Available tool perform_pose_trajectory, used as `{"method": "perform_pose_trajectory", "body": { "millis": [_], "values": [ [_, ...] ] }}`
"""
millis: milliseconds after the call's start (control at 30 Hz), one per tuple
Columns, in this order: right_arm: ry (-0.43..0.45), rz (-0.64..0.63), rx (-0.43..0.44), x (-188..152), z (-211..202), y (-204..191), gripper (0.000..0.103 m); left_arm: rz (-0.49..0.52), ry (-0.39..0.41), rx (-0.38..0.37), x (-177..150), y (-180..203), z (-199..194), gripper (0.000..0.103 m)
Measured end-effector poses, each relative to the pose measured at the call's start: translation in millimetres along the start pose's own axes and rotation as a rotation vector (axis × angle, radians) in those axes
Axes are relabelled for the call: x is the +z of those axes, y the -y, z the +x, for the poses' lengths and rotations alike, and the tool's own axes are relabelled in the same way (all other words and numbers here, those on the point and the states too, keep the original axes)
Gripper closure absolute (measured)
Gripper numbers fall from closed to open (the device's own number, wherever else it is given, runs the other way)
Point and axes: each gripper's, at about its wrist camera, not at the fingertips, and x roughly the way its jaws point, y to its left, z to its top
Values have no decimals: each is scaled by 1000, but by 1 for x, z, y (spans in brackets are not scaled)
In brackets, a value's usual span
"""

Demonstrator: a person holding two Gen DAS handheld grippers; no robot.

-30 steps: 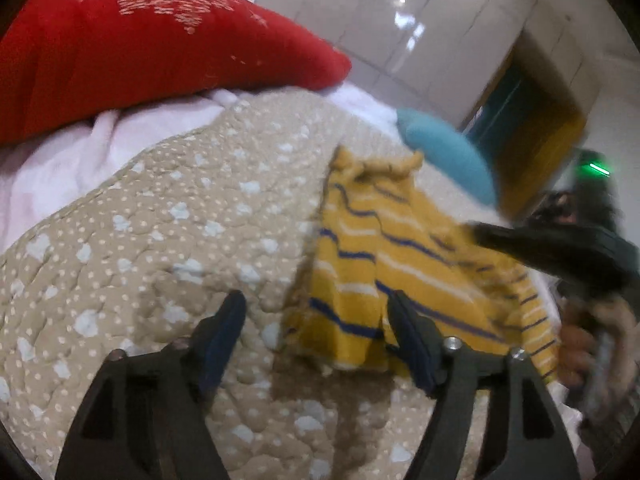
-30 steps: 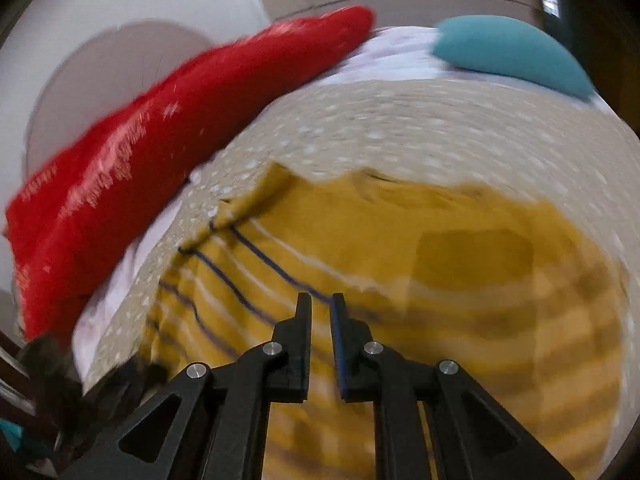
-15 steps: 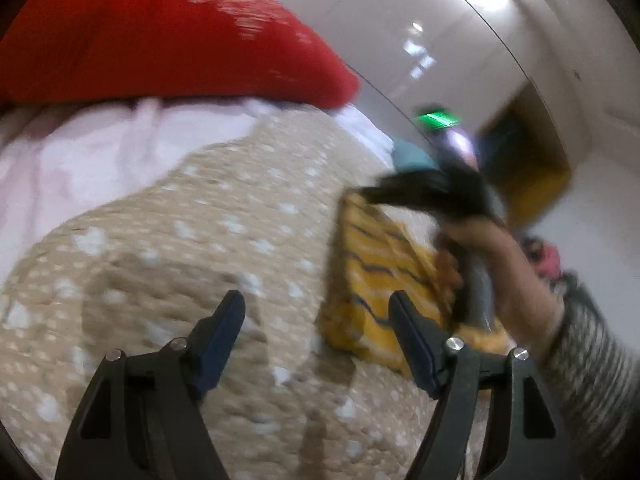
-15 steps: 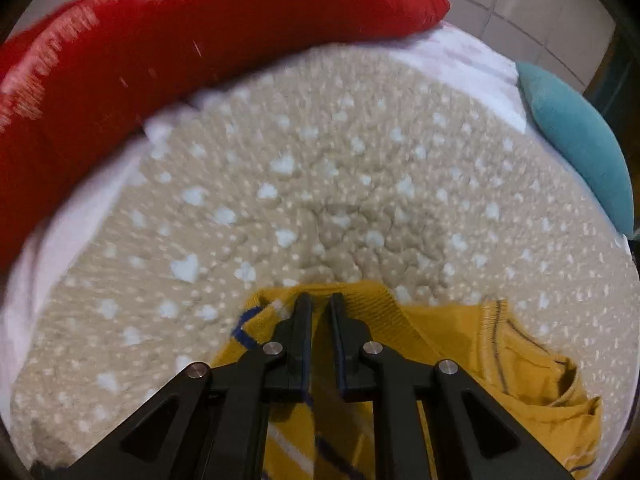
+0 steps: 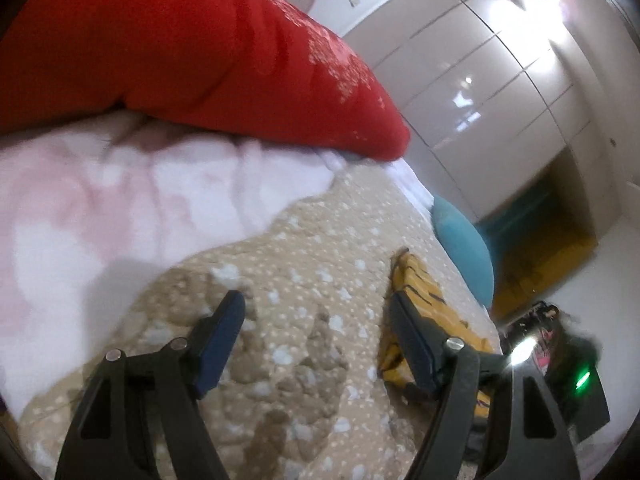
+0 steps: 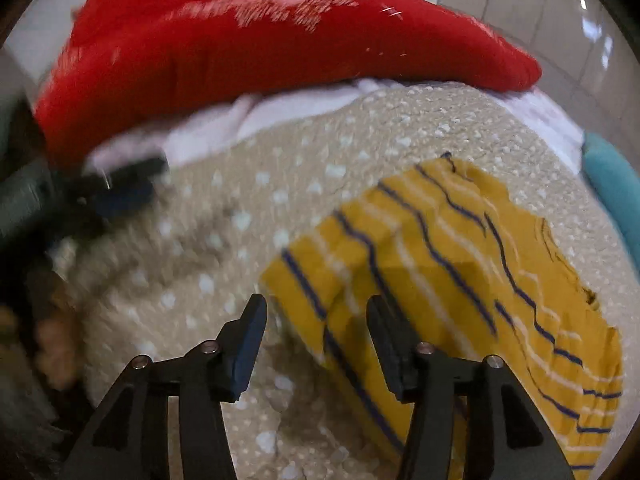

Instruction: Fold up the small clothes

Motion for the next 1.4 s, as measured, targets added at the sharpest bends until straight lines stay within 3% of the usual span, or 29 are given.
{"method": "perform_pose_trajectory", "body": {
  "millis": [100,200,267,300,333,667,767,933,1033,1167,1200,1233,1267,1333,1400],
  "values": [
    [-10,-86,-145,-3,25,-17,47,-19,10,22,-2,-7,-13,30],
    [36,-193,-299,5,40,-37,50,-28,19,47,-5,-10,-23,29],
    [45,-223,-358,14,51,-45,66,-26,13,59,-7,-8,-28,29],
    [34,-203,-364,18,56,-43,80,-24,8,64,-9,-8,-31,29],
    [27,-172,-376,21,60,-40,83,-21,2,68,-11,-6,-35,29],
    [128,126,-215,30,5,20,87,103,-73,113,-41,32,-53,29],
    [63,152,-57,24,12,28,80,140,-96,120,-47,43,-56,29],
    [183,246,21,-12,-33,53,77,246,-147,126,-47,69,-49,29],
    [254,398,-27,-45,-64,103,73,340,-177,135,-49,92,-32,28],
    [155,623,-133,-108,-56,198,73,453,-248,122,-60,128,11,28],
    [111,659,-202,-127,-50,220,76,471,-266,113,-63,135,22,28],
    [82,685,-279,-144,-49,239,89,492,-286,110,-65,144,35,28],
    [108,730,-307,-167,-55,262,103,505,-293,109,-66,149,44,28],
    [146,831,-263,-190,-66,291,103,544,-302,105,-66,159,66,28],
    [158,870,-240,-194,-72,298,103,582,-311,171,-64,162,93,28]
  ]
}}
